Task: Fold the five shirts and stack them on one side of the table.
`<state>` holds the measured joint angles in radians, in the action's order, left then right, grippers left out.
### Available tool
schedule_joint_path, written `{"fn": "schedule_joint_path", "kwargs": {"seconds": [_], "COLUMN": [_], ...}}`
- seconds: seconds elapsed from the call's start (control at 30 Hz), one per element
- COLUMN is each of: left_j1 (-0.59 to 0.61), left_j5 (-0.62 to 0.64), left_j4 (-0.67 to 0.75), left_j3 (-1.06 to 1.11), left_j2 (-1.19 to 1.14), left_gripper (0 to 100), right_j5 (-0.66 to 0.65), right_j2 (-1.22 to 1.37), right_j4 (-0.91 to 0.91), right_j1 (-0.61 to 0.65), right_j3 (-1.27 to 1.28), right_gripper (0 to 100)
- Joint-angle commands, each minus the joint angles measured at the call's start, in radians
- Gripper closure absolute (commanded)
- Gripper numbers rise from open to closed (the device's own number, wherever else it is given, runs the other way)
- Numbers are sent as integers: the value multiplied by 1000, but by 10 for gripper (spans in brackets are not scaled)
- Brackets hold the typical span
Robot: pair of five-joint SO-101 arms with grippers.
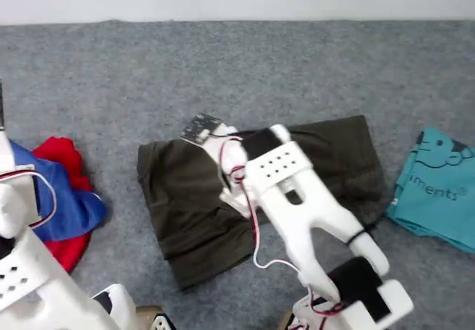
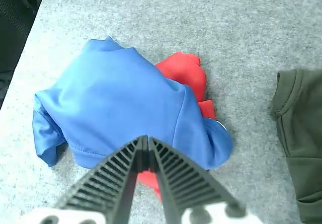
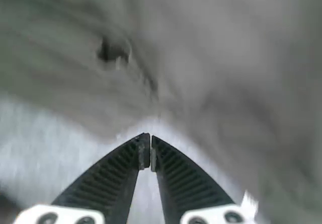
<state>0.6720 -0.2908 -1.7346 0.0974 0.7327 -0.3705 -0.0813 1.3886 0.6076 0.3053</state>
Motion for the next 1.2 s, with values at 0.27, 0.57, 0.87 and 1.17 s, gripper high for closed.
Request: {"fn": "schedule_joint_path", "kwargs": {"seconds": [0.27,0.57,0.87,1.17], "left_j1": [6,3,2,2], "left_j5": [6,6,6,6], "left_j4": [-18,-17,0,12], "left_j3": [-4,74,94,97], "left_j2": [21,74,87,87], "left_gripper": [986,986,986,986], "right_j5": [49,66,44,55], "right_j2": [259,374,372,377], "right_j4": [-166,91,404,306], "right_j1": [107,131,133,156], "right_j3": [-183,-235,-230,-393], "right_gripper": [987,989,989,989]}}
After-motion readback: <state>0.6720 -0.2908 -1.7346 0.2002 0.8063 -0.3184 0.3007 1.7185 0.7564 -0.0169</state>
